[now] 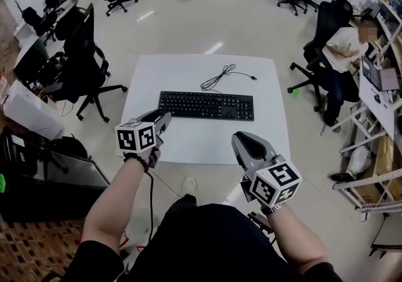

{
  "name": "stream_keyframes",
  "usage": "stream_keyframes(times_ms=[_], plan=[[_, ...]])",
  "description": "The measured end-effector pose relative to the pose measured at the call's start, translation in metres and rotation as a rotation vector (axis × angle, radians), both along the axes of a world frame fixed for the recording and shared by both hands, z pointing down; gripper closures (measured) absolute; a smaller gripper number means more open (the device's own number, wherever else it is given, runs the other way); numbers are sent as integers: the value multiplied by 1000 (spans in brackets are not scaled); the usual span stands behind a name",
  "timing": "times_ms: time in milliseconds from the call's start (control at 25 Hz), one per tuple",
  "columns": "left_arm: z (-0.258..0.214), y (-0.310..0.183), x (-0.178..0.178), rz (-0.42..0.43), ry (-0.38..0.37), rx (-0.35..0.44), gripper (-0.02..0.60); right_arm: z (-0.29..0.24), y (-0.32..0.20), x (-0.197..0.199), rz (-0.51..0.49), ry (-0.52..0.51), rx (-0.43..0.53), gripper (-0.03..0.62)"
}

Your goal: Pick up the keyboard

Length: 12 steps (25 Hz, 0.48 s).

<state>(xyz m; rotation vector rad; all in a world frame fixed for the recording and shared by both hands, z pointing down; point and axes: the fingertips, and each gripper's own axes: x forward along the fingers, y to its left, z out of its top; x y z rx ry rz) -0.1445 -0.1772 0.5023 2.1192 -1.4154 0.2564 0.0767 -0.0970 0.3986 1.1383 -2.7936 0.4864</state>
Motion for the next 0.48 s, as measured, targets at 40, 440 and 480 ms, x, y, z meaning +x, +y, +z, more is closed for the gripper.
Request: stream_keyframes(times_ms=[40, 440, 480], plan=[[10, -11, -8, 0, -1, -19, 426, 6, -9, -5, 5, -5, -16, 556], [110, -105, -80, -22, 50, -265, 408, 46, -82, -51, 54, -1, -123, 556], [118, -111, -83, -10, 67, -285, 408, 50, -88, -54, 64, -2, -132, 556]])
